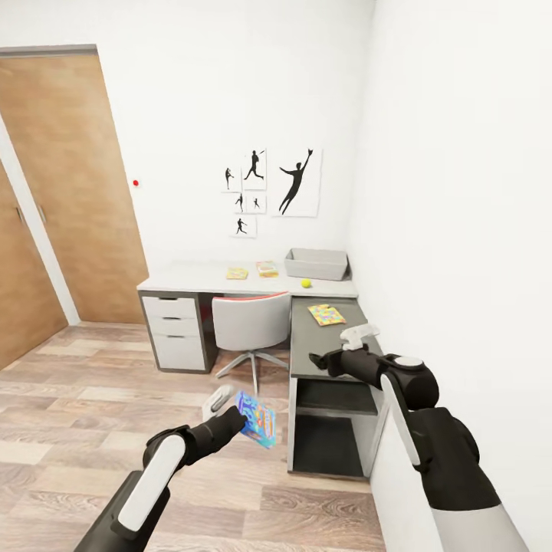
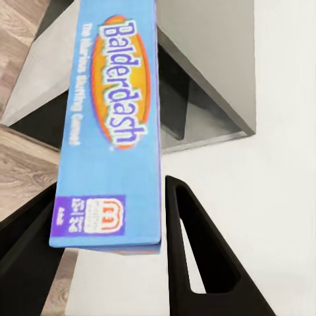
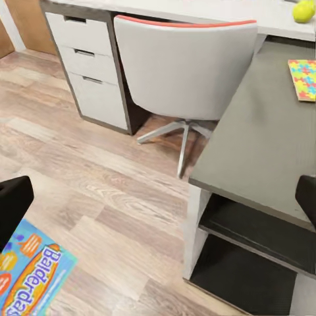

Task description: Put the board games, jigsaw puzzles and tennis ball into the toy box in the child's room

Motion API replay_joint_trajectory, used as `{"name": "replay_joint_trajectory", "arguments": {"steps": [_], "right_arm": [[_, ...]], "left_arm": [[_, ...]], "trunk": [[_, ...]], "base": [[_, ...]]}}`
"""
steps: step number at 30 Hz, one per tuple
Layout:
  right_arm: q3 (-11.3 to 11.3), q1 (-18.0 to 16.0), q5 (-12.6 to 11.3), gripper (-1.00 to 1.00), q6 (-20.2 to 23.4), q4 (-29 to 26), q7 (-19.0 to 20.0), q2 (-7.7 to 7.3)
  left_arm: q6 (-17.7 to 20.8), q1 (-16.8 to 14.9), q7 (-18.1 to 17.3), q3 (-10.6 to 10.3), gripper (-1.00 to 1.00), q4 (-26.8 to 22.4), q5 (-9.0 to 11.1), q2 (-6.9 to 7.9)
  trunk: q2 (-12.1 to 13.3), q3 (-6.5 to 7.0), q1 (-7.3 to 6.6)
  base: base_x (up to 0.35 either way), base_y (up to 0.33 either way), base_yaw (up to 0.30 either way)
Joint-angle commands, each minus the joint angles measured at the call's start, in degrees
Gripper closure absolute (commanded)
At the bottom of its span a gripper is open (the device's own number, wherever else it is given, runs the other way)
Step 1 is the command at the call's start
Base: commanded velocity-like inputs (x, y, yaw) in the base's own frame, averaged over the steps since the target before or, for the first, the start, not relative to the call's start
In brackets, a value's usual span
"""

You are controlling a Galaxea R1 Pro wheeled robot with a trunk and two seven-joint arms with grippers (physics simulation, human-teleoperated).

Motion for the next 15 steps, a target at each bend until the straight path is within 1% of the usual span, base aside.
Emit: {"name": "replay_joint_trajectory", "arguments": {"steps": [1, 4, 6, 7, 9, 10, 12, 13, 15], "right_arm": [[0.0, 0.0, 0.4, -1.0, -0.4, 0.0, 0.3, 0.36], [0.0, 0.1, 0.2, -1.0, -1.8, 0.1, 0.3, 0.99], [0.4, 0.3, 0.2, -1.0, -3.0, 0.8, 0.4, 1.75], [1.7, 0.3, 0.3, -1.0, -3.7, 2.0, 0.5, 2.62], [4.0, 0.3, 0.5, -1.0, -4.9, 3.8, 0.4, 3.61], [6.4, 0.3, 0.7, -1.0, -6.3, 5.9, 0.2, 4.33], [8.3, 0.3, 0.8, -1.0, -7.6, 7.7, -0.7, 4.81], [10.6, 0.3, 0.5, -1.0, -9.1, 9.7, -4.9, 5.35], [11.0, 0.3, 0.3, -1.0, -9.5, 10.2, -6.6, 5.48]], "left_arm": [[-0.1, 0.0, 0.5, -0.1, 1.0, 0.0, 0.9, 0.05], [-0.1, 0.0, 0.5, 0.0, 1.0, 0.4, 0.9, 0.1], [-0.1, 0.1, 0.6, 0.0, 1.0, 1.9, 0.9, 0.16], [-0.1, 0.0, 0.6, -0.1, 1.0, 2.6, 0.9, 0.15], [-0.1, 0.0, 0.5, -0.1, 1.0, 3.1, 0.9, 0.09], [-0.1, 0.0, 0.5, -0.2, 1.0, 3.4, 0.9, 0.02], [-0.1, 0.0, 0.5, -0.3, 1.0, 3.6, 0.9, -0.05], [-0.1, 0.0, 0.4, -0.5, 1.0, 3.9, 0.9, -0.09], [-0.1, 0.0, 0.3, -0.5, 1.0, 3.9, 0.9, -0.11]], "trunk": [[-0.1, -0.07, 0.01], [-0.1, -0.07, 0.01], [-0.1, -0.07, 0.01], [-0.1, -0.07, 0.01], [-0.1, -0.07, 0.01], [-0.1, -0.07, 0.01], [-0.1, -0.07, 0.01], [-0.1, -0.07, 0.01], [-0.1, -0.07, 0.01]], "base": [[0.0, 0.0, -0.003], [0.0, 0.0, -0.002], [0.0, 0.0, 0.0], [0.0, 0.0, 0.0], [0.0, 0.0, 0.0], [0.0, 0.0, 0.0], [0.0, 0.0, 0.0], [0.0, 0.0, 0.0], [0.0, 0.0, 0.0]]}}
